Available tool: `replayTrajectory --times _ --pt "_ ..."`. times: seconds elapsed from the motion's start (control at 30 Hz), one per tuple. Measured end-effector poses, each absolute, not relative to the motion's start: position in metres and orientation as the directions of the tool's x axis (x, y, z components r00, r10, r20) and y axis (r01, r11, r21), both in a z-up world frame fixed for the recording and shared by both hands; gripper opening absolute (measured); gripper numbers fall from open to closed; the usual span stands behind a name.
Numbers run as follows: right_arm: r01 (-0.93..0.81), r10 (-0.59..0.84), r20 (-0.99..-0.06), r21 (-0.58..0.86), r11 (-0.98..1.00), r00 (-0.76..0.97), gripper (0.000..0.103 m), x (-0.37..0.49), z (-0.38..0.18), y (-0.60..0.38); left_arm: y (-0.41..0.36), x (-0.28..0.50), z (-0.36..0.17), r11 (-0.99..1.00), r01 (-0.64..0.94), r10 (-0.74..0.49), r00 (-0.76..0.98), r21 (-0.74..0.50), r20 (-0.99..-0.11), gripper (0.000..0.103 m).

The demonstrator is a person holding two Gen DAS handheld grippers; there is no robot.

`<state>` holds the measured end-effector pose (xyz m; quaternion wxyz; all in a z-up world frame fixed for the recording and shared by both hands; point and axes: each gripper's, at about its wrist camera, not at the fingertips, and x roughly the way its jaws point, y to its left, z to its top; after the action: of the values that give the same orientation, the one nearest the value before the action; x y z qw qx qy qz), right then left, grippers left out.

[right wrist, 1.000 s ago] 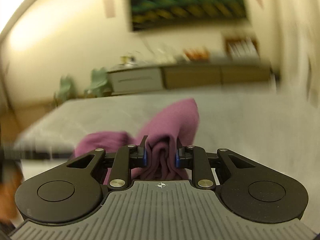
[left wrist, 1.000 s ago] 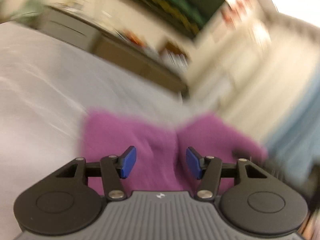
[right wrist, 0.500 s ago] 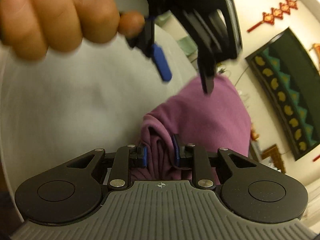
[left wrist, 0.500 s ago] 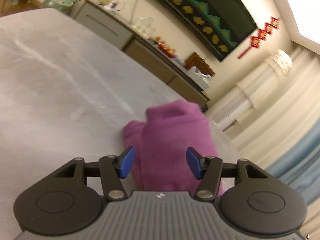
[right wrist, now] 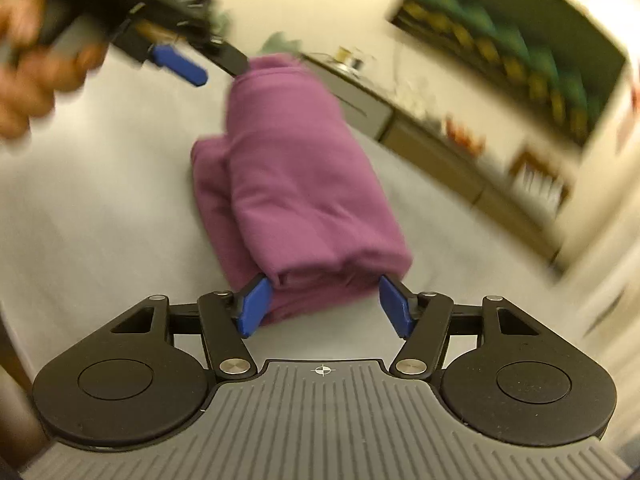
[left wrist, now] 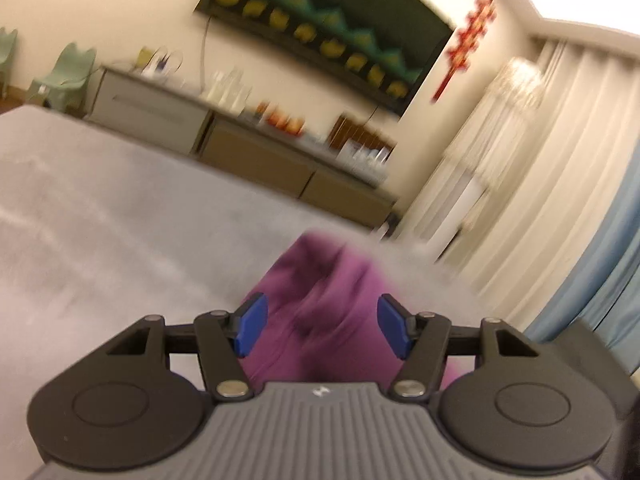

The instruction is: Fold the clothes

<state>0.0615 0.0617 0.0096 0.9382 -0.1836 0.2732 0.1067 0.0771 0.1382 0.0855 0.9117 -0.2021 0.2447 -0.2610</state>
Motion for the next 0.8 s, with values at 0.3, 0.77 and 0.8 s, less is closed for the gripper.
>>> replayTrajectory --times 0.3,0.77,0.8 --pt "-0.211 0.356 -0.54 0.312 0.926 0.763 0.058 0.105 0.006 0.007 0.081 0.122 0.057 0.859 0.313 -0.503 0.666 -0.406 -0.551 0.048" --pt "-0.202 0.257 -0.537 0.159 0.966 0.804 0.056 0.116 0.042 -0.015 0.112 0.1 0.1 0.872 0.308 -0.458 0.79 -0.381 -0.409 0.048" --pt "-0.21 0.257 -0.509 0.15 0.966 0.822 0.056 0.114 0.05 -0.019 0.111 0.096 0.116 0.868 0.346 -0.469 0.807 -0.356 -0.36 0.049"
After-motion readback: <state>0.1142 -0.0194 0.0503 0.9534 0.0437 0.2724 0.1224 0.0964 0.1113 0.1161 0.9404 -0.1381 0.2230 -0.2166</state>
